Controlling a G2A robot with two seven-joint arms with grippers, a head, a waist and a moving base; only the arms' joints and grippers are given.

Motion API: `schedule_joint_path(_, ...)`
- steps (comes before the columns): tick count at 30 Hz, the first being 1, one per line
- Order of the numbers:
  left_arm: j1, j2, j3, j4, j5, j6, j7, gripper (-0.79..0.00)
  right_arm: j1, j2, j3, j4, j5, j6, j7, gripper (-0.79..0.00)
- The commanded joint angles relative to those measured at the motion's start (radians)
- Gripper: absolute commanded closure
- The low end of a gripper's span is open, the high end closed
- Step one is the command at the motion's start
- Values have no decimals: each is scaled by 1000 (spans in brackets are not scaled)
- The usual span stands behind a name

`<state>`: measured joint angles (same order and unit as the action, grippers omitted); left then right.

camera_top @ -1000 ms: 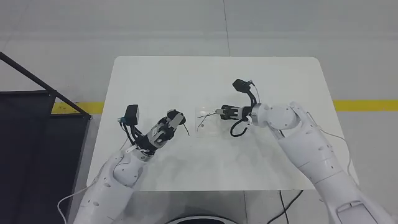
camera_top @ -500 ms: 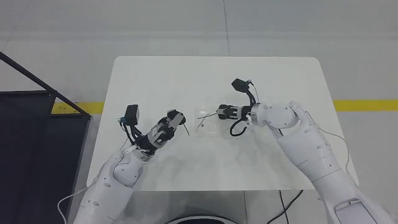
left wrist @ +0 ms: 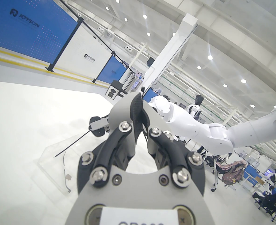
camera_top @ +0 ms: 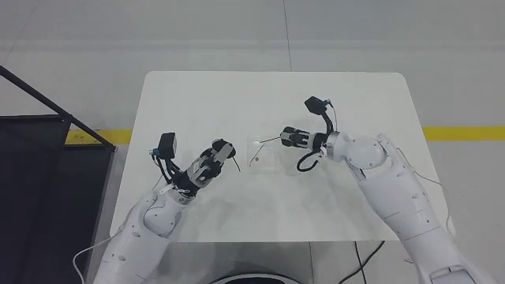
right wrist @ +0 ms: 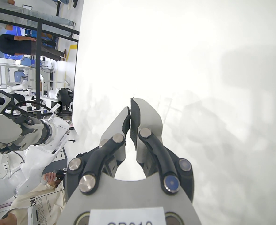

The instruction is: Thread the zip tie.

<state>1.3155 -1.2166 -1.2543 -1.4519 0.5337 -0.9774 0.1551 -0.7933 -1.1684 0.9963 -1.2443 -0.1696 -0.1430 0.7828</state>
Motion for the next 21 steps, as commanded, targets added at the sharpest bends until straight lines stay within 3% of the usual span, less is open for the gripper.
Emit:
schedule_joint_path(1, 3, 0, 2, -3, 1, 19, -8, 0, -45, 12, 40, -55, -1, -11, -9, 0)
schedule_joint_path(10, -9, -10, 16, 11, 83, 115, 6, 0, -297, 68, 241, -345, 17, -118, -38, 0)
schedule_joint_path(18, -28, -21, 42, 63, 103, 94, 59, 0, -470, 91, 350, -516, 89, -252, -44, 0)
schedule_joint_path(21, -28, -21, 42, 63, 103, 94, 59, 0, -490, 95, 355, -545, 108, -283, -6, 0)
